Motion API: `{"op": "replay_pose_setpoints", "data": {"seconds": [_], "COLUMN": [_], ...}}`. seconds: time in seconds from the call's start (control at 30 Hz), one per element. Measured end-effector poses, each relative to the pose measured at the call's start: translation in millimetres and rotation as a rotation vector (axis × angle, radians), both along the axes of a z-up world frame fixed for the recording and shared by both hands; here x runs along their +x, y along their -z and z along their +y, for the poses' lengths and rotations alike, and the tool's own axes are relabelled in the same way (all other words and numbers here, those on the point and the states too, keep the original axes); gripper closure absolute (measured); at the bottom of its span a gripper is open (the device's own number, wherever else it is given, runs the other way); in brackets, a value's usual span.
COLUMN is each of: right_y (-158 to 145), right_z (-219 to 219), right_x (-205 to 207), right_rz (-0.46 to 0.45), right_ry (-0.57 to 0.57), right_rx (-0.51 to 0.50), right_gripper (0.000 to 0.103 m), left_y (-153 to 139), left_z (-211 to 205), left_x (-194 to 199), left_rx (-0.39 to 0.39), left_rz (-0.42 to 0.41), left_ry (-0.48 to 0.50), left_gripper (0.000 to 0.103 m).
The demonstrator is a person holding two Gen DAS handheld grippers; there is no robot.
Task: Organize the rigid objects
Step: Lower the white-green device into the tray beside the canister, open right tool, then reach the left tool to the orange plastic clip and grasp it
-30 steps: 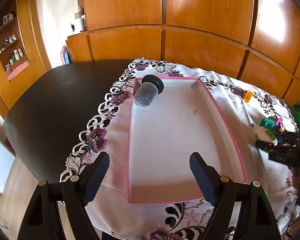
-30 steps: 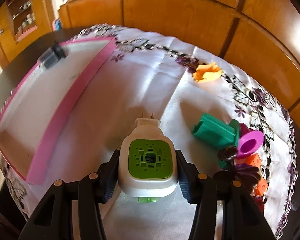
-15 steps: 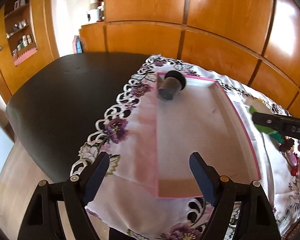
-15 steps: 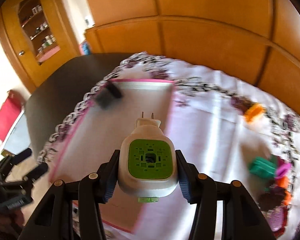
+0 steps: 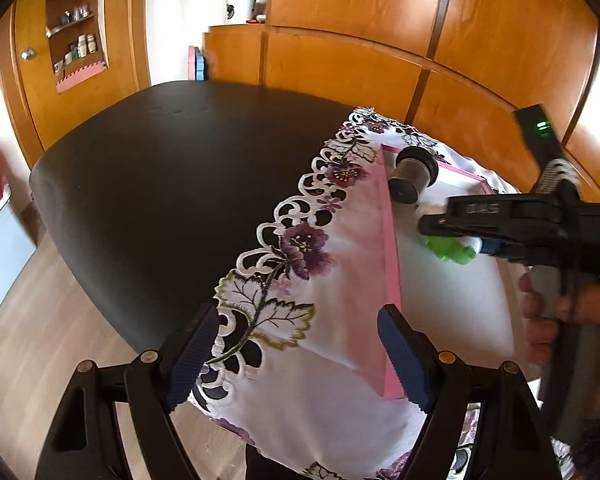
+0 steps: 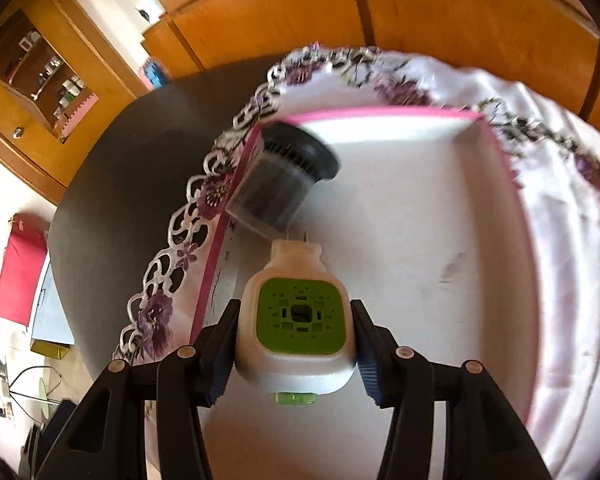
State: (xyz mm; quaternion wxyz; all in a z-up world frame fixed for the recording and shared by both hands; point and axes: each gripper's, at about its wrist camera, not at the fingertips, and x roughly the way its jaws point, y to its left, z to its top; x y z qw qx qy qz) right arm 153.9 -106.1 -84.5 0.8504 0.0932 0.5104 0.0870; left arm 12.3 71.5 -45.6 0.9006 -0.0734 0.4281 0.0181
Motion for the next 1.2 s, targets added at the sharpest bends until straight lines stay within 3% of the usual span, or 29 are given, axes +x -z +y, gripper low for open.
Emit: {"op": "replay_pose_setpoints", "data": {"seconds": [0.17,0.3,0.6,1.2], "right_y": [1.7,-11.3,-47.1,-85.4], "right_z": [3.4,-0.1,-30.1,-176.4], "right_x": [-3.6,-19.5,-54.5,-120.7], "right_rz": [0.003,-0.048,-0.183,-0.327], "right_ry": [-0.022,-0.054,-0.052,0.153], "right_rx": [0.047,0.063,-0.001,-0.184], "right_gripper": [0.047,0.046,0.045,0.045], "left_y": [-0.1,-4.1,-20.3,-37.4], "left_z": [1.2,0.4,-10.2,-67.9], "left_x": [0.8,0.4,-4.9,3.5], "left_rx": [0.003,0.000,0.016,0.062], "left_rz": [-0.003,-0.013,-0.047,-0.057], "left_ry": [-0.001,-0.005,0.014,0.161], "left_gripper": [0.022,0.022,0.021,0.021]}}
